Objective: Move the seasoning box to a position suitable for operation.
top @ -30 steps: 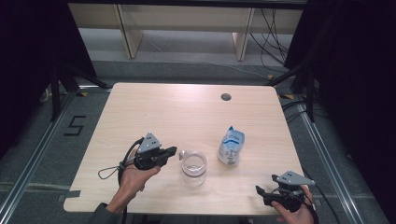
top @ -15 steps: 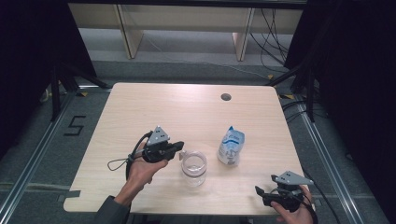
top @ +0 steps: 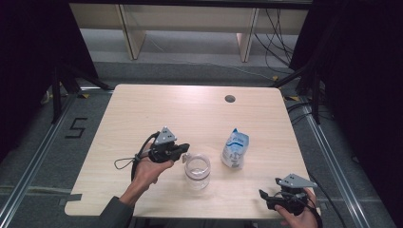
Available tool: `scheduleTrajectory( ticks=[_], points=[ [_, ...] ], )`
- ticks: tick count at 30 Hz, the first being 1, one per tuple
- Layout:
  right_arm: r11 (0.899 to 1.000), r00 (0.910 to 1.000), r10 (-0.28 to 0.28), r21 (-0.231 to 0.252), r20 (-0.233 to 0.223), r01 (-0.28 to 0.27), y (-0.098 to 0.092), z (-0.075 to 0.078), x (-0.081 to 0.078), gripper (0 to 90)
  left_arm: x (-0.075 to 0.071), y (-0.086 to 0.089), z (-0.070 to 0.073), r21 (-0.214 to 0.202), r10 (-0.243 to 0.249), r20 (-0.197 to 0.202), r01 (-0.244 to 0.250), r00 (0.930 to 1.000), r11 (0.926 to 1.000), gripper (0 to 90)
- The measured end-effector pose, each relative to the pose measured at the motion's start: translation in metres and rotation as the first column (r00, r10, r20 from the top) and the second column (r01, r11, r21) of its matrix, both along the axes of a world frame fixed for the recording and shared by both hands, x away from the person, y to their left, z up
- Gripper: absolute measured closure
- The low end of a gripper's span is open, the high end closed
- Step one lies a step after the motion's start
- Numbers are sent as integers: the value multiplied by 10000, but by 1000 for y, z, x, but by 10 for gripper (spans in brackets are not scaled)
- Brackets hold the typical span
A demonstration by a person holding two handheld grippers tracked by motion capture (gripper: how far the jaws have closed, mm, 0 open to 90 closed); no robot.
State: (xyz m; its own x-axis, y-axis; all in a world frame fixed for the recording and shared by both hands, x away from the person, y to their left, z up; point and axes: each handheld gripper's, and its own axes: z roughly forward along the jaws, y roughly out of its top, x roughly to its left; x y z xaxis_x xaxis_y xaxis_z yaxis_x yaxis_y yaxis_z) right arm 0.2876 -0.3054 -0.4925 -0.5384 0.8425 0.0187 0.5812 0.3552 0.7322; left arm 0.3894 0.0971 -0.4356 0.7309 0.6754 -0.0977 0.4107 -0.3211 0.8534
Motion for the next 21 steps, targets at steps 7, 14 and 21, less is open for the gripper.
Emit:
scheduleTrajectory(
  ticks=[7,14,21],
  points=[
    [9996,10000,-61,-278,22,62,0,1,0,230,1,-5,0,198,-122,19,122,9999,9997,891],
    [9996,10000,-42,-278,5,42,0,0,0,230,-1,-1,2,359,-33,-165,39,9999,9993,891],
    [9992,10000,-29,-391,47,31,0,1,-1,231,-7,8,2,391,36,-315,-23,9995,9992,889]
  ],
)
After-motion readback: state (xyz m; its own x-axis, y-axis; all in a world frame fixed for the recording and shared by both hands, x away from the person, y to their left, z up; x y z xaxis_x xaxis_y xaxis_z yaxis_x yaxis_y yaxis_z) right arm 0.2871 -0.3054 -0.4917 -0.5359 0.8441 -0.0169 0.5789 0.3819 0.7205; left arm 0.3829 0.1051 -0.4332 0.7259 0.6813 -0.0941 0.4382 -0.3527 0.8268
